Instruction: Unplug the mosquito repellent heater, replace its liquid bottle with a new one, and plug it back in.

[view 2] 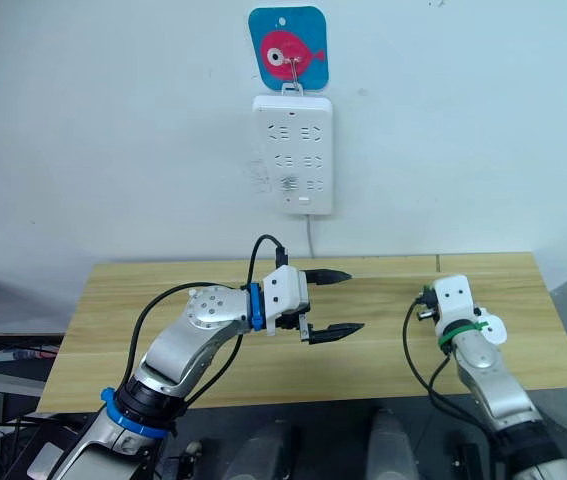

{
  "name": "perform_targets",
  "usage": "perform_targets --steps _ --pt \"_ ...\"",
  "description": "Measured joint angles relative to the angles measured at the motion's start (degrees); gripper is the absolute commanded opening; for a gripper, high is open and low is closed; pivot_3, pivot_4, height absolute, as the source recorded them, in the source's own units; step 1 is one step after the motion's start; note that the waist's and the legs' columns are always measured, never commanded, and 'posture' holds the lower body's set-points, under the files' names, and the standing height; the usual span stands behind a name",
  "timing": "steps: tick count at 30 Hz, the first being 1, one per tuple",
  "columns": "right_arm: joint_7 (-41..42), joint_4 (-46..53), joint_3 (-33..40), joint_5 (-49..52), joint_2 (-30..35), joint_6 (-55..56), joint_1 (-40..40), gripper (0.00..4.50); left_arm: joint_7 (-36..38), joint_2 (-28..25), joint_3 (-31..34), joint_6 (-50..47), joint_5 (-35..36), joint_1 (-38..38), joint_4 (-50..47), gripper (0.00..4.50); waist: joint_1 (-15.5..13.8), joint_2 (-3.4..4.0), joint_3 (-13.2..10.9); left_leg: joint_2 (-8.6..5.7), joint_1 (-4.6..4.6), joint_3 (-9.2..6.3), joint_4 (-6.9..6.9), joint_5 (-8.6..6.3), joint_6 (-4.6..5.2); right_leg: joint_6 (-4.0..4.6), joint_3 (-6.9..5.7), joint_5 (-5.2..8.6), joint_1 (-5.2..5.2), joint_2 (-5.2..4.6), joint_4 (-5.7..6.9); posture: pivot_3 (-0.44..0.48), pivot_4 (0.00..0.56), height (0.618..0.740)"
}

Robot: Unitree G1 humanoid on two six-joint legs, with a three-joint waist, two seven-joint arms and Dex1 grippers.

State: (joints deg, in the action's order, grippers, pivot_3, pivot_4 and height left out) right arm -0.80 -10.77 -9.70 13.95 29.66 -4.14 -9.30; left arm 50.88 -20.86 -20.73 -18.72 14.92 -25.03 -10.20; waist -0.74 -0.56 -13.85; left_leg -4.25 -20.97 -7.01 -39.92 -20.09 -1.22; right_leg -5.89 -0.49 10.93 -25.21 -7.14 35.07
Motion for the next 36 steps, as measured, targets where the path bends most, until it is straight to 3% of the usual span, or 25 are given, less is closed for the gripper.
perform_targets --steps 5,11,18,21,22,26,32,36 --pt "1.45 -9.94 2.69 -4.06 -4.29 4.42 -4.05 0.82 -0.09 -0.46 0.7 0.39 -0.57 -0.25 0.92 4.5 0.16 0.0 0.0 -0.03 -0.01 -0.09 0.01 0.0 0.0 0.0 0.0 0.0 0.0 -0.01 -0.02 0.099 0.265 0.74" --pt "4.56 -13.67 6.74 -5.31 -5.97 6.41 -4.97 0.82 -0.8 -0.39 0.92 1.66 -1.78 0.96 1.26 4.5 0.2 0.0 0.0 -0.01 0.01 -0.2 0.01 0.0 0.0 0.0 0.0 0.0 0.02 -0.01 0.0 0.106 0.271 0.74" --pt "7.6 -11.95 9.01 -6.86 -6.25 6.67 -2.8 3.25 -1.96 -0.68 1.01 1.74 -2.53 3.07 1.19 4.5 0.2 0.0 0.0 -0.02 0.01 -0.28 0.01 0.0 0.0 0.0 0.01 0.0 0.01 -0.01 0.0 0.103 0.269 0.74" --pt "9.73 -6.33 9.44 -7.36 -5.15 6.76 -0.83 4.36 -3.26 -0.35 1.59 1.8 -2.58 4.52 0.52 4.5 0.3 0.01 0.0 -0.02 0.01 -0.28 0.01 0.0 0.0 0.0 0.02 0.0 0.0 -0.01 0.01 0.098 0.268 0.74" --pt "10.68 -3.14 9.65 -7.43 -4.53 6.59 -0.05 4.47 -4.13 -0.32 2.13 1.89 -2.66 5.83 -0.3 4.5 0.31 0.01 0.0 -0.02 0.0 -0.28 0.02 0.0 0.0 0.0 0.03 0.0 -0.03 -0.01 0.01 0.098 0.268 0.74" --pt "14.48 10.01 10.58 -6.52 -2.46 2.26 0.46 4.47 -9.01 0.12 4.02 3.48 -4.0 13.13 -3.27 4.5 0.58 0.02 0.0 0.01 0.01 -0.3 0.04 0.0 -0.01 0.0 0.03 0.0 -0.03 -0.01 0.01 0.079 0.273 0.74" --pt "31.14 25.82 3.16 1.97 2.4 -13.91 -3.09 4.47 -28.39 8.77 12.55 9.16 -9.31 32.27 -4.94 4.5 0.58 0.0 -0.1 0.01 0.02 -0.35 0.06 -0.01 0.01 0.06 0.03 0.03 0.02 -0.02 -0.01 0.088 0.3 0.74" --pt "40.71 30.42 -1.18 5.27 5.92 -20.34 -6.96 4.47 -40.21 13.15 20.53 12.1 -11.96 38.63 -2.25 4.5 -0.53 -0.06 -0.33 0.02 0.03 -0.4 0.03 -0.02 0.02 0.07 -0.04 0.04 0.08 -0.02 -0.02 0.118 0.328 0.74"
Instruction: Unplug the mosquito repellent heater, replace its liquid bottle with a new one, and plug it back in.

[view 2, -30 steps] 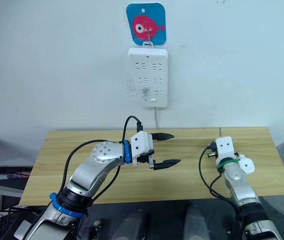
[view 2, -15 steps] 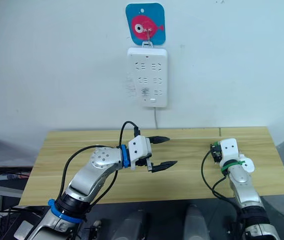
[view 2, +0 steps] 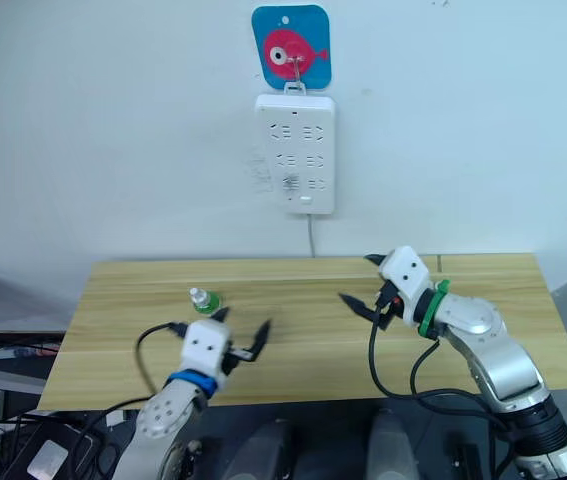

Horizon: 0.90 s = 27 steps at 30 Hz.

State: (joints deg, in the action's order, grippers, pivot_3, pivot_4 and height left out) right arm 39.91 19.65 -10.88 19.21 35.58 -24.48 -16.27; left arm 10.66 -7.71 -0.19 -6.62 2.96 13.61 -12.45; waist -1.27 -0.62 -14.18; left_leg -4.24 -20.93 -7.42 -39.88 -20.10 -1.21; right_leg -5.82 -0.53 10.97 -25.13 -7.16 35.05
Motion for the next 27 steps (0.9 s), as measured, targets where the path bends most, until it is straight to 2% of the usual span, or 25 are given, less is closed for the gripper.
perform_targets --steps 2,5,11,17,27 --pt "2.69 0.72 -1.76 1.05 -0.15 -3.27 -3.7 4.47 -3.32 2.5 3.85 2.24 0.73 0.32 4.06 4.5 -0.21 -0.02 -0.43 -0.03 0.01 0.02 -0.02 0.0 0.01 0.0 0.03 0.0 0.03 -0.02 0.0 0.132 0.342 0.74" --pt "4.04 1.39 -3.65 1.79 -1.96 -6.62 -6.94 4.47 -5.04 3.67 5.48 6.55 0.97 -1.32 11.22 4.5 -0.76 -0.19 -1.2 -0.03 -0.02 -0.1 -0.03 0.0 0.0 0.01 -0.1 0.0 0.0 -0.01 0.03 0.147 0.35 0.74" --pt "4.19 2.55 -8.31 1.68 -5.88 -10.9 -9.42 4.47 -6.08 3.4 6.88 16.41 0.71 -12.74 27.15 4.5 -1.55 -0.21 -2.13 -0.04 -0.07 -0.04 -0.04 0.0 -0.02 0.03 -0.07 0.01 -0.1 -0.03 0.05 0.129 0.369 0.74" --pt "4.25 2.85 -8.66 1.68 -7.98 -13.2 -13.94 4.47 -8.76 3.25 9.19 22.99 0.97 -20.2 39.42 4.5 -1.47 -0.27 -2.7 -0.01 -0.07 -0.08 -0.01 0.02 -0.05 0.03 -0.13 0.01 -0.15 -0.02 0.08 0.122 0.372 0.74" --pt "4.72 2.85 -8.42 1.63 -8.06 -14.91 -14.23 4.47 -3.94 0.87 10.84 30.03 2.94 -28.79 53.02 4.5 -1.37 -0.24 -2.78 -0.02 -0.05 -0.07 -0.01 0.02 -0.05 0.02 -0.13 0.01 -0.14 -0.02 0.08 0.119 0.379 0.74"
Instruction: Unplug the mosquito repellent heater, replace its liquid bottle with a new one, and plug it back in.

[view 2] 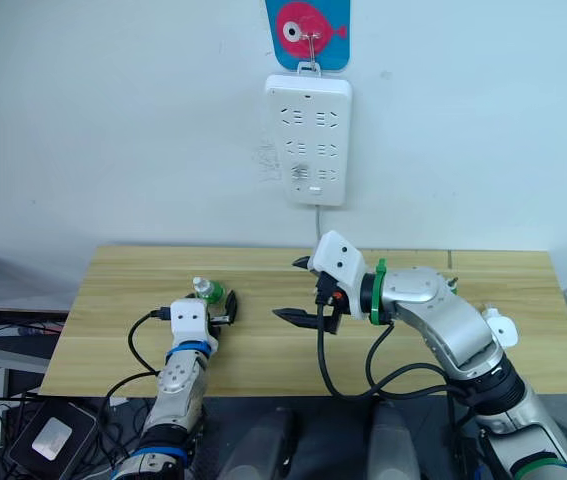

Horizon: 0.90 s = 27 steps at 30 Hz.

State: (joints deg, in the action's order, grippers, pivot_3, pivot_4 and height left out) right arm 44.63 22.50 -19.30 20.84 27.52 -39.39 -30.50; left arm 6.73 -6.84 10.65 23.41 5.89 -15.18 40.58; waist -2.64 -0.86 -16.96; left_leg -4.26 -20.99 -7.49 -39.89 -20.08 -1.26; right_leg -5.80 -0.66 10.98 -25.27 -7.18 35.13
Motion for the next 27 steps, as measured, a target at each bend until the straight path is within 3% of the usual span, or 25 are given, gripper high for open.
perform_targets --steps 1,4,9,10,18,22,27 --pt "0.0 0.0 0.0 0.01 -0.28 0.0 -0.12 4.47 0.44 -0.06 0.04 0.52 0.23 -0.53 0.8 4.5 0.0 0.01 -0.01 0.0 0.0 -0.01 0.0 0.0 0.0 0.0 -0.01 0.0 0.0 0.0 0.0 0.119 0.379 0.74" --pt "-0.16 -0.03 0.07 0.06 -2.11 0.33 -1.36 4.5 0.7 -0.06 0.38 1.74 0.51 -1.8 2.81 3.88 0.15 0.06 -0.09 0.01 0.0 -0.01 -0.01 0.01 -0.02 0.0 0.0 0.0 0.0 0.0 0.02 0.119 0.38 0.74" --pt "-1.07 -0.05 1.73 0.33 -4.81 1.3 -2.65 4.5 0.65 -0.29 1.08 3.07 0.61 -2.75 4.58 2.37 0.18 0.09 -0.15 -0.01 0.0 -0.04 0.02 0.01 -0.02 0.0 -0.01 0.0 0.0 0.0 -0.01 0.115 0.379 0.74" --pt "-1.14 -0.08 2.09 0.44 -5.14 1.36 -2.65 4.5 0.66 -0.28 1.09 3.25 0.63 -2.79 4.72 2.25 0.19 0.09 -0.17 -0.01 0.0 -0.04 0.03 0.01 -0.02 0.0 -0.01 0.0 0.0 0.0 -0.01 0.115 0.379 0.74" --pt "-1.08 -0.16 2.25 -0.04 -5.3 2.52 -1.77 4.5 3.79 -2.14 -1.86 2.67 -1.46 -1.89 3.32 2.25 0.47 0.15 -0.21 -0.01 -0.01 -0.06 0.04 0.01 -0.02 -0.01 -0.04 0.0 0.0 0.01 -0.01 0.136 0.359 0.74" --pt "0.11 -0.65 2.6 -0.92 -2.29 5.61 2.17 4.5 12.94 -4.44 -9.14 -1.52 -3.43 0.01 -4.41 2.25 0.34 0.11 -0.23 -0.04 -0.17 -0.12 0.03 0.01 -0.02 -0.01 -0.08 0.0 -0.07 0.0 -0.07 0.144 0.336 0.74" --pt "1.6 -1.05 5.2 -1.32 1.12 8.28 6.11 4.5 29.39 -10.6 -17.14 -9.37 -1.82 -0.92 -19.7 2.25 0.95 0.12 -0.24 0.01 -0.23 -0.09 0.03 0.04 -0.07 -0.01 -0.06 0.0 -0.15 0.01 -0.04 0.13 0.306 0.74"
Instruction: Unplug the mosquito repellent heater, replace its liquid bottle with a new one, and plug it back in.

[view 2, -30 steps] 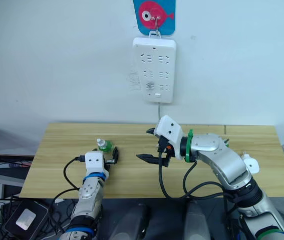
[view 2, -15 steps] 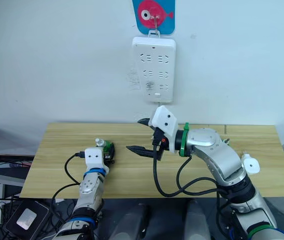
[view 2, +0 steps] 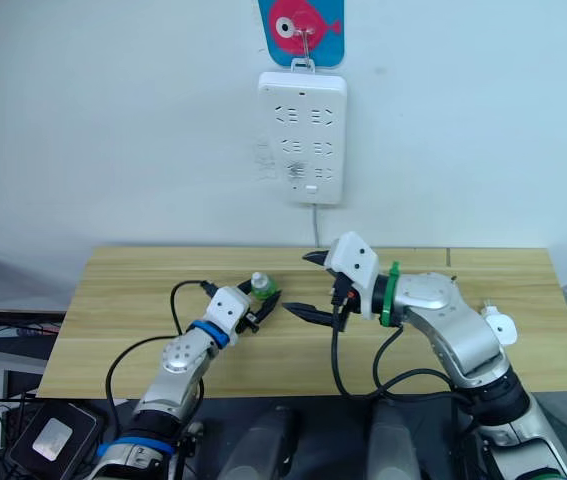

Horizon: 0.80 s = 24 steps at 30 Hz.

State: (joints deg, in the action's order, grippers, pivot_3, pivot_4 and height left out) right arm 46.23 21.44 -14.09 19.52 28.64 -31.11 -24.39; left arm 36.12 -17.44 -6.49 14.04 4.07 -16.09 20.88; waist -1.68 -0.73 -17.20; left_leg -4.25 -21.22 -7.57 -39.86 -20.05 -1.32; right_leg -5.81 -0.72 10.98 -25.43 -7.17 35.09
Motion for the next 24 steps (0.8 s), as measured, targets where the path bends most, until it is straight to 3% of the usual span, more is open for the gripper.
perform_targets --steps 5,13,17,23,24 --pt "0.87 1.55 1.16 0.1 2.51 -0.34 2.0 4.5 13.97 -3.07 -5.82 -8.91 3.34 -3.39 -8.58 2.25 0.31 -0.01 0.02 0.0 0.0 0.0 0.0 0.0 0.0 0.0 -0.01 0.0 0.0 0.0 0.0 0.097 0.282 0.74" --pt "-2.68 5.03 1.57 2.66 -0.76 -6.04 2.88 4.5 21.96 -2.92 -7.43 -17.7 7.33 -8.56 -12.78 2.25 0.42 -0.02 0.06 -0.01 -0.08 -0.01 -0.06 0.0 0.0 0.0 -0.02 0.0 -0.04 0.0 -0.01 0.052 0.269 0.74" --pt "-4.18 5.23 1.57 2.53 -1.35 -6.84 3.73 3.61 23.41 -2.96 -7.76 -18.96 7.86 -9.27 -14.45 2.25 0.46 -0.02 0.07 -0.02 -0.11 -0.01 -0.06 0.0 0.0 0.0 -0.02 -0.01 -0.07 0.0 -0.02 0.047 0.265 0.74" --pt "-6.42 5.24 2.39 2.5 -2.34 -6.74 4.46 1.3 24.7 -3.04 -7.92 -20.07 8.57 -9.22 -15.98 2.25 0.61 -0.01 0.08 -0.01 -0.16 0.0 -0.08 0.01 -0.01 0.0 -0.02 -0.01 -0.11 0.0 0.0 0.043 0.265 0.74" --pt "-6.41 5.31 2.47 2.46 -2.26 -6.65 4.51 1.09 24.74 -3.09 -7.91 -20.15 8.68 -9.2 -16.02 2.25 0.63 -0.01 0.09 -0.02 -0.16 0.0 -0.08 0.01 -0.01 0.0 -0.02 -0.01 -0.11 0.0 0.0 0.044 0.263 0.74"
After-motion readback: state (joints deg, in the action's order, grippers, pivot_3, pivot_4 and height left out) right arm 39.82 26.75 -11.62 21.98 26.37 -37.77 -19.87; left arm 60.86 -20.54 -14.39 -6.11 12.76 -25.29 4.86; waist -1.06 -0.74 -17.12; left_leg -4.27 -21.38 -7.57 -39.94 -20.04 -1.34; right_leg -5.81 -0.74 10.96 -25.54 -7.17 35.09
